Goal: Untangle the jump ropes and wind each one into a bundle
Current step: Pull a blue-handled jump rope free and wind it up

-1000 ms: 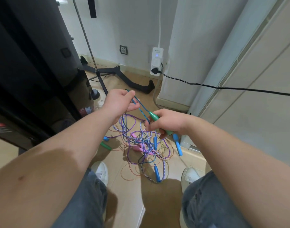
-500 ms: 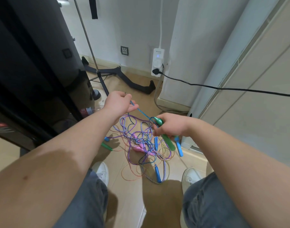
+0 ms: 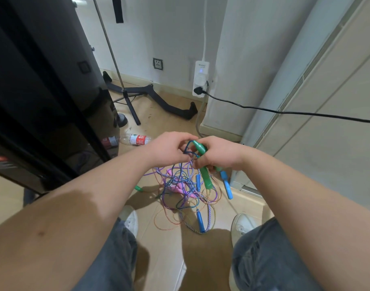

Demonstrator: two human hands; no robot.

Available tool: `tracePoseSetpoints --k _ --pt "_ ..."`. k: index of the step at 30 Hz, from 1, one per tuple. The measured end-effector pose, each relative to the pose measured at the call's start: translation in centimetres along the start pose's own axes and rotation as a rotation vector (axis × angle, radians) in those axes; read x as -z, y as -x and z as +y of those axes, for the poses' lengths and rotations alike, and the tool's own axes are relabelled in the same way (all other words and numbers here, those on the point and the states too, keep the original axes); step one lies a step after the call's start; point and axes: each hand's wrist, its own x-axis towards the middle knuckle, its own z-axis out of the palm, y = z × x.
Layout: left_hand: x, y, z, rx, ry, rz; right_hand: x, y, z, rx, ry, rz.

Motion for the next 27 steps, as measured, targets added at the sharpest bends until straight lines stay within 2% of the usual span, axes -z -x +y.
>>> tracePoseSetpoints --k 4,8,17,22,27 --pt "0.2 -0.2 -0.5 0.016 0.030 0.069 0.5 0.0 0.3 -0.020 -0.028 -0.004" --pt "0.8 -0.4 -1.0 0.040 0.061 0.168 0.6 0.0 0.7 -0.109 0.066 -0.032" --pt "0.8 -0.4 -1.3 0.019 -0.051 0.059 0.4 0.2 0.8 -0.035 0.206 -0.019" --pt "0.4 0.2 -1.0 -0.059 -0.058 0.017 -0.1 0.4 0.7 -0.055 0.067 -0.087" --pt "0.4 0.4 -0.8 -0.120 -0.145 0.022 0.0 0.7 0.5 -0.063 0.079 -0.087"
